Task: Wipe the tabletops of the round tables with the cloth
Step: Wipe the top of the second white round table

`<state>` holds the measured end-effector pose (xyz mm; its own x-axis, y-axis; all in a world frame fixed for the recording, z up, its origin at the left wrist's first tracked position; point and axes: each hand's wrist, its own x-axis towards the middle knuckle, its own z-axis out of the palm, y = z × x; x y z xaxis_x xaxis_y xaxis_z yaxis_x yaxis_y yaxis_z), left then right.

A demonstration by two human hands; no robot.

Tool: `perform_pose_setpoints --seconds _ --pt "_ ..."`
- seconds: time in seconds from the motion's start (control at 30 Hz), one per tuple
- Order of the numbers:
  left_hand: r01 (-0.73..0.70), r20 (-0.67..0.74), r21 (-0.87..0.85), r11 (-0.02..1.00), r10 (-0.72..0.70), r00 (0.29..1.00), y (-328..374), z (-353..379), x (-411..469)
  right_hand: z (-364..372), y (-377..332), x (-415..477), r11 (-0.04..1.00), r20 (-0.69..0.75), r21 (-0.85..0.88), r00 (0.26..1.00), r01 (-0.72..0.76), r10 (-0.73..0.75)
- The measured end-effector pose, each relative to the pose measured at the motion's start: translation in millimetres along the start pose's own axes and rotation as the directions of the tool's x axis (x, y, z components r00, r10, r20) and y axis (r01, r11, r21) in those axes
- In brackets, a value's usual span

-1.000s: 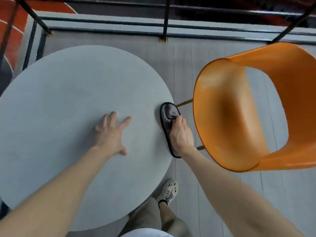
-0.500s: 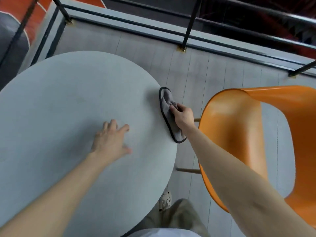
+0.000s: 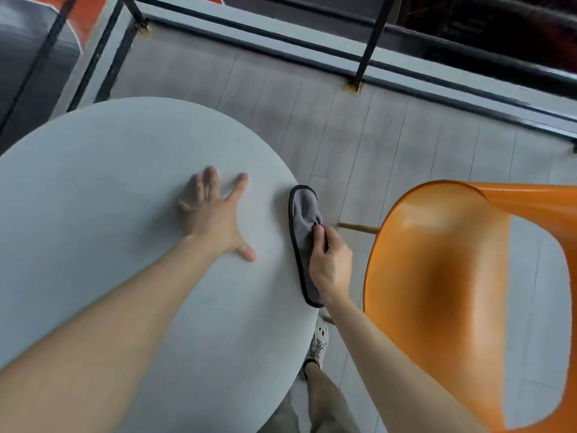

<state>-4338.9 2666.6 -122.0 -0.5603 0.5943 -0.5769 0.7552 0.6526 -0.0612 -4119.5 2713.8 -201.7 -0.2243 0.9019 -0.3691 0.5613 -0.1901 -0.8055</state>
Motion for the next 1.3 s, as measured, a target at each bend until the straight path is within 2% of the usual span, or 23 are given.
perform_pose_setpoints --seconds 0.1,0.17,0.3,0.43,0.53,0.63,0.7,0.8,0.87,0.93,1.1,1.3 --pt "0.001 0.004 0.007 1.0 -0.001 1.0 -0.3 3.4 -2.7 4.6 9.4 -28.9 0.968 0.143 -0.229 0.987 0.104 -0.072" --pt "0.003 -0.003 0.009 1.0 -0.003 1.0 -3.0 5.8 -5.0 9.4 15.7 -38.5 0.934 0.187 -0.298 0.971 0.198 -0.146" --pt "-0.006 -0.009 0.002 1.0 0.006 1.0 -3.9 5.3 -3.7 16.5 6.2 -12.1 0.892 0.16 -0.312 0.943 0.328 -0.291" --pt "-0.039 -0.009 0.019 0.999 0.039 0.999 -6.4 4.8 -5.9 24.3 -15.3 28.9 0.904 0.143 -0.319 0.957 0.287 -0.253" --pt "-0.055 -0.034 0.0 0.999 0.055 0.998 -13.6 5.2 -9.8 31.8 -37.0 57.4 0.909 0.14 -0.284 0.951 0.307 -0.277" --pt "-0.066 -0.103 -0.092 0.994 0.057 0.993 -34.2 -5.1 -5.9 42.0 -55.3 77.1 0.892 0.154 -0.295 0.938 0.343 -0.31" --pt "0.0 -0.145 -0.182 0.983 -0.027 0.989 -53.1 -9.1 0.1 49.8 -64.8 89.8 0.877 0.18 -0.312 0.929 0.365 -0.323" --pt "0.235 -0.101 -0.296 0.926 -0.275 0.956 -73.8 -1.9 5.5 60.3 -80.2 112.2 0.852 0.243 -0.323 0.906 0.412 -0.346" --pt "0.27 -0.045 -0.325 0.906 -0.3 0.953 -78.0 3.3 10.3 67.7 -87.9 127.8 0.828 0.273 -0.344 0.891 0.443 -0.363" --pt "0.262 -0.04 -0.285 0.922 -0.284 0.958 -77.2 8.2 11.4 77.7 -99.3 141.4 0.805 0.325 -0.365 0.874 0.468 -0.36" --pt "0.29 -0.072 -0.268 0.919 -0.319 0.945 -78.5 7.9 12.7 124.4 -155.2 178.8 0.733 0.486 -0.368 0.791 0.572 -0.373" --pt "0.344 -0.023 -0.289 0.894 -0.366 0.931 -75.0 -0.8 16.5 213.4 -220.3 215.5 0.581 0.718 -0.284 0.571 0.763 -0.398"
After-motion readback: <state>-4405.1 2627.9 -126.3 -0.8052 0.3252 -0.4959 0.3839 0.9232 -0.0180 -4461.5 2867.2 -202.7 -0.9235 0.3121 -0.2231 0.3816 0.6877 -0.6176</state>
